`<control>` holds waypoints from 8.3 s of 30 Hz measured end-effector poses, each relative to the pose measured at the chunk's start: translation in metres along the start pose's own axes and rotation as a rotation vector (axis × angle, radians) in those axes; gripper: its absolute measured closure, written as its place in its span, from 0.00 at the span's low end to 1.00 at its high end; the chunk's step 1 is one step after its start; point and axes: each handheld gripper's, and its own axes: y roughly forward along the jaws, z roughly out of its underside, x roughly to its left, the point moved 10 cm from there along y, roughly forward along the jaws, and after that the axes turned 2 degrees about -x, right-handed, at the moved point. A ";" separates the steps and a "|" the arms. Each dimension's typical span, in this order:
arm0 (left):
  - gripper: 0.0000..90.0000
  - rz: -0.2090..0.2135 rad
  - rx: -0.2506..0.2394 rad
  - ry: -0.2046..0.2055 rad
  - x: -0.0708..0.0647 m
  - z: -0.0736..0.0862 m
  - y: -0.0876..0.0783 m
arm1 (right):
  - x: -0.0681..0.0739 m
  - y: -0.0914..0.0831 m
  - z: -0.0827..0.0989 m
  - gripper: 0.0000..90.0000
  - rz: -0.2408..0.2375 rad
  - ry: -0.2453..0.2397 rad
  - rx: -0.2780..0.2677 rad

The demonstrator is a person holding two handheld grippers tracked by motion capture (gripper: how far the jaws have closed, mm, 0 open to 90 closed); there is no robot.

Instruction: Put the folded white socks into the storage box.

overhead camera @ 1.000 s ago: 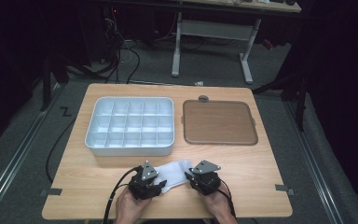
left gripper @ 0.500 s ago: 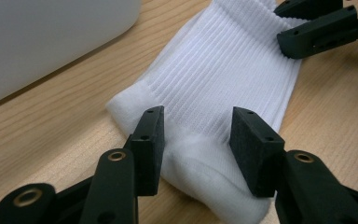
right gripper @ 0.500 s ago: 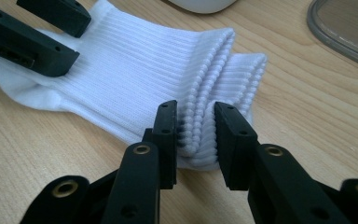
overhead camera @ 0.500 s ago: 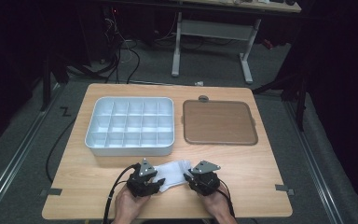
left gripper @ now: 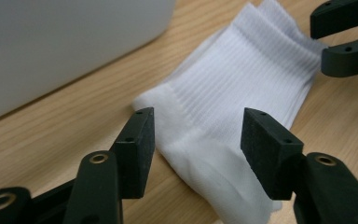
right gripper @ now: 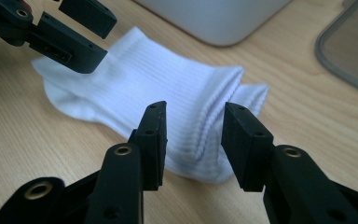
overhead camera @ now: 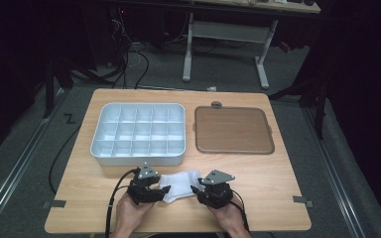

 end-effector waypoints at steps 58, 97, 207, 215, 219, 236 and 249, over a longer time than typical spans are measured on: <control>0.94 0.074 -0.031 -0.162 0.001 -0.024 -0.003 | 0.032 0.044 -0.003 0.94 -0.104 -0.073 0.056; 0.95 0.066 -0.067 -0.203 0.012 -0.041 -0.018 | 0.052 0.049 -0.031 0.87 -0.162 -0.074 0.029; 0.95 0.113 0.001 -0.130 -0.015 -0.017 0.041 | 0.020 0.052 -0.006 0.77 -0.139 -0.020 0.085; 0.95 0.104 0.005 -0.061 -0.016 -0.011 0.042 | 0.021 0.052 -0.007 0.75 -0.147 -0.015 0.084; 0.95 0.097 0.018 -0.036 -0.017 -0.009 0.043 | 0.021 0.049 -0.007 0.74 -0.146 -0.018 0.087; 0.75 0.116 0.016 -0.042 -0.024 -0.016 0.032 | 0.015 0.026 -0.008 0.75 -0.178 0.030 0.047; 0.60 0.124 -0.010 -0.051 -0.028 -0.020 0.029 | 0.011 0.020 -0.005 0.81 -0.162 0.036 0.039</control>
